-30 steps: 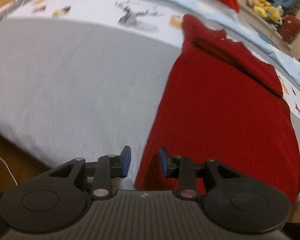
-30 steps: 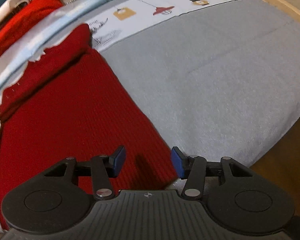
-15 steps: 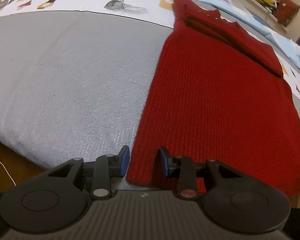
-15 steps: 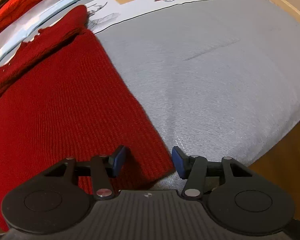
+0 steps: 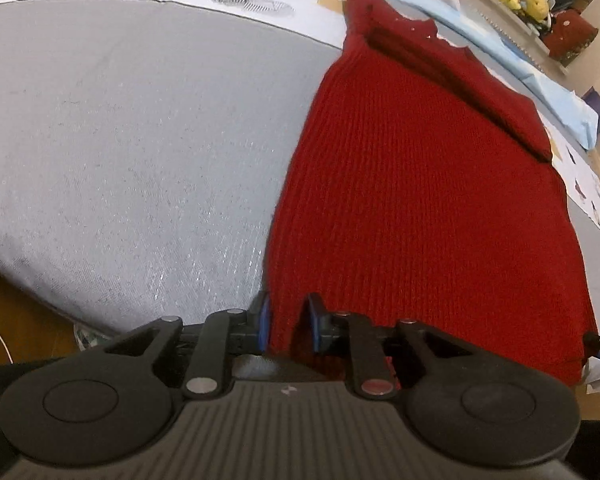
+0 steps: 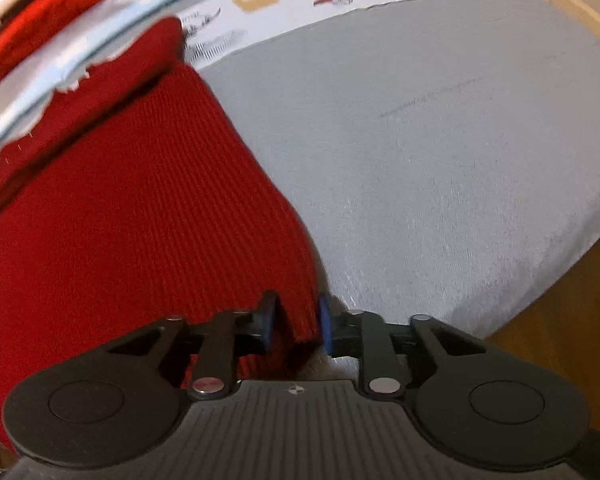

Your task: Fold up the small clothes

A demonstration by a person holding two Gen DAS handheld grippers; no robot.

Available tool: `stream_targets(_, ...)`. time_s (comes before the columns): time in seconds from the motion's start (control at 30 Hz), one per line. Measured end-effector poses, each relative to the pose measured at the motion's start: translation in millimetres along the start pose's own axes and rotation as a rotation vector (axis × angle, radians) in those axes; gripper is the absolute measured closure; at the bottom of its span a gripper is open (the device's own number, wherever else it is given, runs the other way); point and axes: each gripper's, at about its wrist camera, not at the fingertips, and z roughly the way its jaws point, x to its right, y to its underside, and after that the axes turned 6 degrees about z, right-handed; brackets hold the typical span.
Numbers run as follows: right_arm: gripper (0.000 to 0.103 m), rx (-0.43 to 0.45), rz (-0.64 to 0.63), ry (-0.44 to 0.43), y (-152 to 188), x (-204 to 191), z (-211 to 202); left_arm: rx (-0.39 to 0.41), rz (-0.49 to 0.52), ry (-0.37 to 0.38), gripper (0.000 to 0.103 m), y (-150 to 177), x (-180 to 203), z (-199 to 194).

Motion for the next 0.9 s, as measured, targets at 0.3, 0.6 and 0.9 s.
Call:
stream_targets(0.3,0.086,0.003,-0.033,-0.006,-2,-4,4,0.036,0.065,-0.036,0.09,4,10,-6)
stream_targets(0.6,0.096,0.161,0.023,-0.173,-15,-2,-51,0.191,0.185,0.064,0.093,-18,35,-74)
stream_targets(0.9,0.097,0.333,-0.016,-0.422,-33,1,-153,0.323,0.242,0.203,0.094,-18,46,-184)
